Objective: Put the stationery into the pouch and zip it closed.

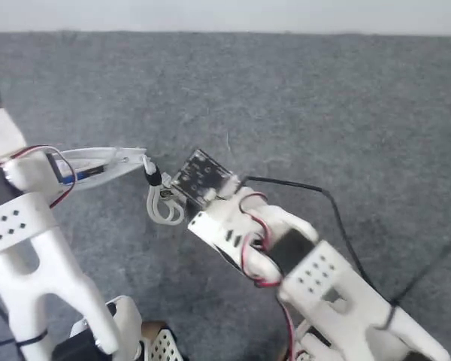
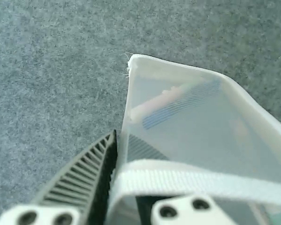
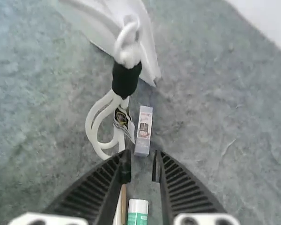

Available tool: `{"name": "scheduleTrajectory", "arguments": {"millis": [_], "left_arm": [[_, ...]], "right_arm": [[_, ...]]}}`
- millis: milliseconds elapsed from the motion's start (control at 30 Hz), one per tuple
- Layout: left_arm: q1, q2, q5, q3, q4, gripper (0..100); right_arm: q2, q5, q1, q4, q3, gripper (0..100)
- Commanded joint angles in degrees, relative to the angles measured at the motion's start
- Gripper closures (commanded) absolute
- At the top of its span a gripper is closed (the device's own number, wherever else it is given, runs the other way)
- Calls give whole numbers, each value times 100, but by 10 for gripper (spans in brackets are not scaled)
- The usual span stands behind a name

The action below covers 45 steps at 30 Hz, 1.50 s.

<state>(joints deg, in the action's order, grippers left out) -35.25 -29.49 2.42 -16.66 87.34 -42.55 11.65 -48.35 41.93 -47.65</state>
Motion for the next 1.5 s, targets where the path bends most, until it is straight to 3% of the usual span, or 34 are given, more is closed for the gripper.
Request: {"name": "scheduleTrajectory", "arguments": {"millis": [0,433,633,1467], "left_arm": [[-220,-53,97,66,-237,991],[-589,-53,105,48,-352,991],[-589,-53,105,48,-343,991],[-580,-53,105,-66,-360,991]], "right_arm": [[963,-70,84,-664,290,896],[4084,-88,154,-716,2505,896],[5095,-642,154,-673,3314,896],[6615,-624,374,-655,4088,935]]}}
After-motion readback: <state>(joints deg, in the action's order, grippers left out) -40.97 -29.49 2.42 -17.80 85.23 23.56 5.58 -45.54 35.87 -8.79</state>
